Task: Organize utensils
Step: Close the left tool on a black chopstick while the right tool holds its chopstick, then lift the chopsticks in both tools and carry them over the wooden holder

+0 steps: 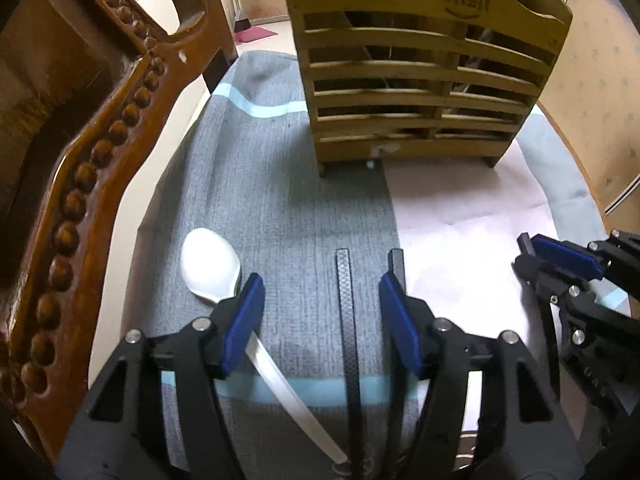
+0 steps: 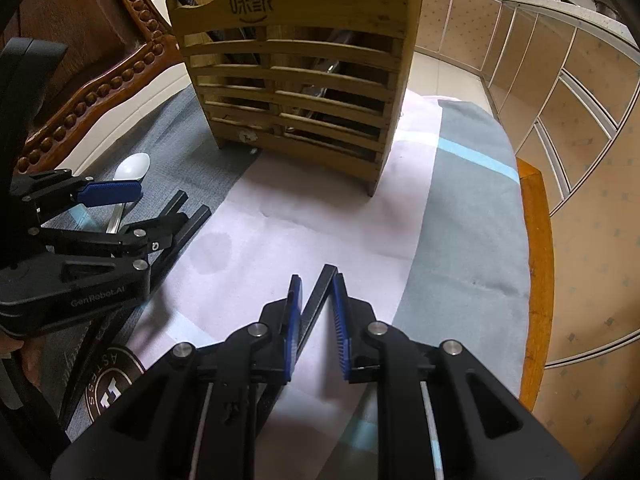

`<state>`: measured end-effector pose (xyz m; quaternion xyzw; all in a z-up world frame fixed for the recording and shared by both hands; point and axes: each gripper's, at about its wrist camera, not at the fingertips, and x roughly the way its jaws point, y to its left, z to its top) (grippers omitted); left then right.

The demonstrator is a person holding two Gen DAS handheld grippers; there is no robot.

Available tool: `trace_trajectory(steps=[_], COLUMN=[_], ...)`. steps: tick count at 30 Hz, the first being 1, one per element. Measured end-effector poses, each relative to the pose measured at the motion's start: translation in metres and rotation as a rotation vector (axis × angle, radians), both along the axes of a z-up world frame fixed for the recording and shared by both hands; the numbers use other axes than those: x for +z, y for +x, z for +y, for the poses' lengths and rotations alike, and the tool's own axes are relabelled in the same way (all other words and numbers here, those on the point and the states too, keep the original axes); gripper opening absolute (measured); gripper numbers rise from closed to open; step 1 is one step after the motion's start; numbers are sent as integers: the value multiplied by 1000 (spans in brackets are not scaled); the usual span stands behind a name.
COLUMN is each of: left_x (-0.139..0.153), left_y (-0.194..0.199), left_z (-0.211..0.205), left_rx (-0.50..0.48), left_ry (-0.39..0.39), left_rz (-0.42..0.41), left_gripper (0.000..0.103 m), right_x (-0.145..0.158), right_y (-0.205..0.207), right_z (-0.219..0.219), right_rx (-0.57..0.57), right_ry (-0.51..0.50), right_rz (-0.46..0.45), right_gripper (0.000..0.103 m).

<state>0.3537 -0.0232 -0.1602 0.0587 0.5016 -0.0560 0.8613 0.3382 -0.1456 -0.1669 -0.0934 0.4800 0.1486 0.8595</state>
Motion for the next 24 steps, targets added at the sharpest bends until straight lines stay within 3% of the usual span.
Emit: trace_trajectory(steps=[5,11,15,17,24], left_x=[-2,-2,-2,2,76], left_y=[5,6,14,16,-18], left_z=[5,-8,-10,-7,-2], left_rx=[-2,-14,6,6,-37], left_ry=[-37,-50,-71,-91,-149], left_rz=[-1,7,3,-13,-157], left_gripper=[49,7,6,6,6], right_x=[-1,-1,1,5,48], right_y=[-1,-2,-1,-1,-12], right_z=[-1,-1,-4,-5,-15], right_rx=[3,-1,-19,-20,-44], right_ry=[3,-2,49,65,172], right_rz=[-4,-4,0,-5,-79], right_gripper=[18,18,15,6,1])
